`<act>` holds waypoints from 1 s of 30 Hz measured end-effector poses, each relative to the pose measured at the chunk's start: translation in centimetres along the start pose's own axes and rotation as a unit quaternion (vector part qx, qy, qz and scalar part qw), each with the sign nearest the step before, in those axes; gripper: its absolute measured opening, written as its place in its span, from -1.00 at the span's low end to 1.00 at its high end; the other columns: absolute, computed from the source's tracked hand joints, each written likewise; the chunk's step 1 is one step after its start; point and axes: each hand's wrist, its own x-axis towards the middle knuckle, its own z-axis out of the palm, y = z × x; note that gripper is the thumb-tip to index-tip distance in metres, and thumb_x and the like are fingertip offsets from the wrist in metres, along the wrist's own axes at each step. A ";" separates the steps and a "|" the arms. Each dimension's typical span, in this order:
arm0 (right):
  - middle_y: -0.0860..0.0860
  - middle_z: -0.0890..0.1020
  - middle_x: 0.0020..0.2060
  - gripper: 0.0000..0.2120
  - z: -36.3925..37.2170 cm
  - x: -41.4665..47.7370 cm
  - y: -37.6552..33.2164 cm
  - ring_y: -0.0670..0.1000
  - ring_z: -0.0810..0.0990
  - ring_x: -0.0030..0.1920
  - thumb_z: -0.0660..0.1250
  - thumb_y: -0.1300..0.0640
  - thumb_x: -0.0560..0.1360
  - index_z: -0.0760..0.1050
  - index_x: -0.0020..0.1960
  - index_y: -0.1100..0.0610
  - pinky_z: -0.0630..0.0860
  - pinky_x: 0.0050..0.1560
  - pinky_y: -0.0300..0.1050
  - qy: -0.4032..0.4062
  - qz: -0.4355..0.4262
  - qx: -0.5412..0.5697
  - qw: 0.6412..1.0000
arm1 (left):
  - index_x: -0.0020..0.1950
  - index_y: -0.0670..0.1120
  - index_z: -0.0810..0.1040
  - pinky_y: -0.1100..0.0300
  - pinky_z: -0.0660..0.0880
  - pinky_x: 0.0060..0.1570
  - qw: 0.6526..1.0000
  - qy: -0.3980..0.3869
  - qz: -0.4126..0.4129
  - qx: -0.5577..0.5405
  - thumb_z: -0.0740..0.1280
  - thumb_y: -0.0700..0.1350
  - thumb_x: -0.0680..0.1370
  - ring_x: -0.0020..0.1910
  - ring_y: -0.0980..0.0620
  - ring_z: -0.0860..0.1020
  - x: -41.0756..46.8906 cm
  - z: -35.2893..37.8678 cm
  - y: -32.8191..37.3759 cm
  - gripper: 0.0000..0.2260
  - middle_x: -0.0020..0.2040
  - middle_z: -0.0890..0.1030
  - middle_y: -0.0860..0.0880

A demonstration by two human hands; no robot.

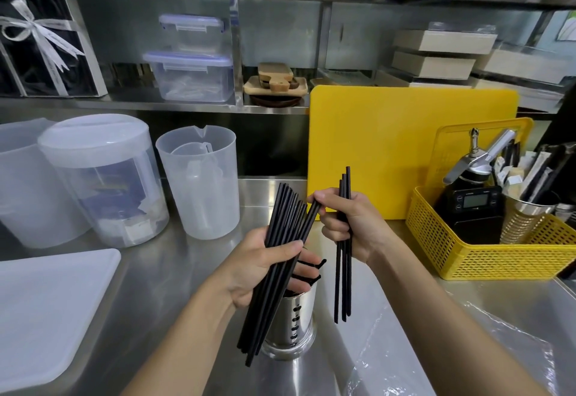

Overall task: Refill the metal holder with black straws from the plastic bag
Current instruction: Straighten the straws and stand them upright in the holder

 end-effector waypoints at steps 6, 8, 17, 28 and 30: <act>0.02 0.44 -0.45 -0.83 -0.2 0.0 0.2 -0.15 0.15 -0.63 0.27 0.16 0.51 0.50 -0.15 0.26 0.03 -0.62 -0.31 0.018 -0.026 0.027 0.999 | -0.02 -0.26 0.48 0.21 0.53 -0.51 1.000 0.014 0.012 0.012 0.27 -0.30 0.50 -0.46 0.04 0.56 0.2 -0.1 -0.2 -0.91 -0.32 0.65 -0.11; 0.03 0.46 -0.40 -0.80 -0.3 -0.2 0.3 -0.15 0.14 -0.62 0.22 0.13 0.53 0.51 -0.09 0.27 0.02 -0.61 -0.30 -0.002 -0.022 0.041 0.999 | -0.03 -0.24 0.49 0.22 0.53 -0.51 1.000 0.024 0.017 0.004 0.28 -0.28 0.49 -0.44 0.04 0.58 0.2 -0.2 -0.1 -0.92 -0.31 0.66 -0.11; 0.03 0.34 -0.51 -0.80 0.2 -0.5 1.1 -0.14 0.14 -0.64 0.38 0.24 0.41 0.46 -0.37 0.20 0.06 -0.62 -0.33 -0.039 -0.003 -0.075 0.996 | 0.00 -0.25 0.47 0.19 0.56 -0.46 0.999 0.027 0.012 -0.018 0.35 -0.20 0.36 -0.34 -0.02 0.63 0.1 -0.4 0.0 -0.75 -0.23 0.69 -0.14; 0.05 0.19 -0.44 -0.73 0.3 -0.2 1.0 -0.12 0.11 -0.62 0.42 0.11 0.31 0.32 -0.32 0.16 0.03 -0.60 -0.32 0.015 -0.044 -0.031 0.998 | -0.03 -0.20 0.46 0.24 0.46 -0.53 0.999 0.033 0.006 -0.008 0.31 -0.27 0.45 -0.44 0.05 0.54 0.2 -0.8 -0.4 -0.88 -0.26 0.67 -0.14; 0.02 0.20 -0.49 -0.71 0.4 -0.2 0.7 -0.11 0.11 -0.62 0.43 0.09 0.30 0.31 -0.32 0.16 0.03 -0.59 -0.31 0.016 -0.051 -0.041 0.998 | -0.07 -0.19 0.46 0.24 0.45 -0.53 1.000 0.022 0.002 -0.007 0.30 -0.29 0.47 -0.45 0.05 0.52 0.3 -0.7 -0.5 -0.93 -0.28 0.65 -0.13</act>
